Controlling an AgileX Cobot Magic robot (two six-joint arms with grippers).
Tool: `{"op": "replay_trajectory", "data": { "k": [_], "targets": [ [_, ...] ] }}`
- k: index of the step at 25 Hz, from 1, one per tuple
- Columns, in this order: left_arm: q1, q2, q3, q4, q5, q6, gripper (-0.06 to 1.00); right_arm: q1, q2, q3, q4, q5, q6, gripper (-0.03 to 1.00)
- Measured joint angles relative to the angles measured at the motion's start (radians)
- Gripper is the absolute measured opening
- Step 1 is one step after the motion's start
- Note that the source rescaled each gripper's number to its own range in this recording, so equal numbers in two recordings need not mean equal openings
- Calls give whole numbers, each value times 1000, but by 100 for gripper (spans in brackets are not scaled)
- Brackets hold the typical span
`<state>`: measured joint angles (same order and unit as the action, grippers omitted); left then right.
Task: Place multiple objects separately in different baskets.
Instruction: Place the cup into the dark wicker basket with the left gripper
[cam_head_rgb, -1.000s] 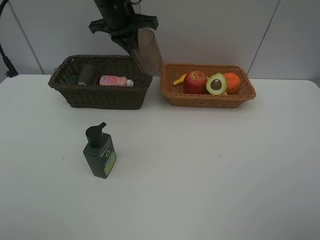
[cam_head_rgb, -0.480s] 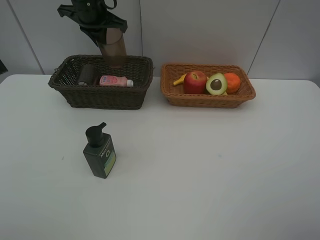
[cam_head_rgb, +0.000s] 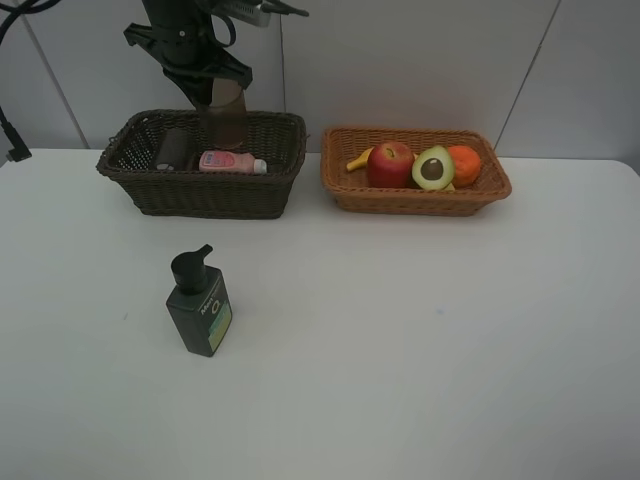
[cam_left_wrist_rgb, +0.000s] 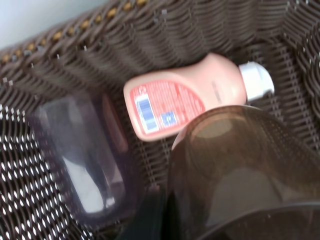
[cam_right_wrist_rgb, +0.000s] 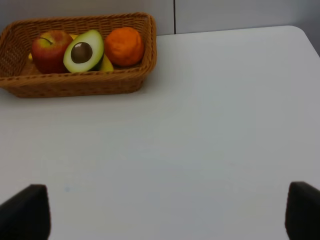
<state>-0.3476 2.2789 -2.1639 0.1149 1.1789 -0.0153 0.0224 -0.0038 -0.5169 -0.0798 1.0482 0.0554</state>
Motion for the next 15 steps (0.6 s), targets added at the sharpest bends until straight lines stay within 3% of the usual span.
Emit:
{"op": "replay_trajectory", "data": {
  "k": [15],
  "targets": [
    [0, 12, 0, -2, -27, 2, 0, 0, 0, 0, 0, 0, 0, 100]
  ]
}}
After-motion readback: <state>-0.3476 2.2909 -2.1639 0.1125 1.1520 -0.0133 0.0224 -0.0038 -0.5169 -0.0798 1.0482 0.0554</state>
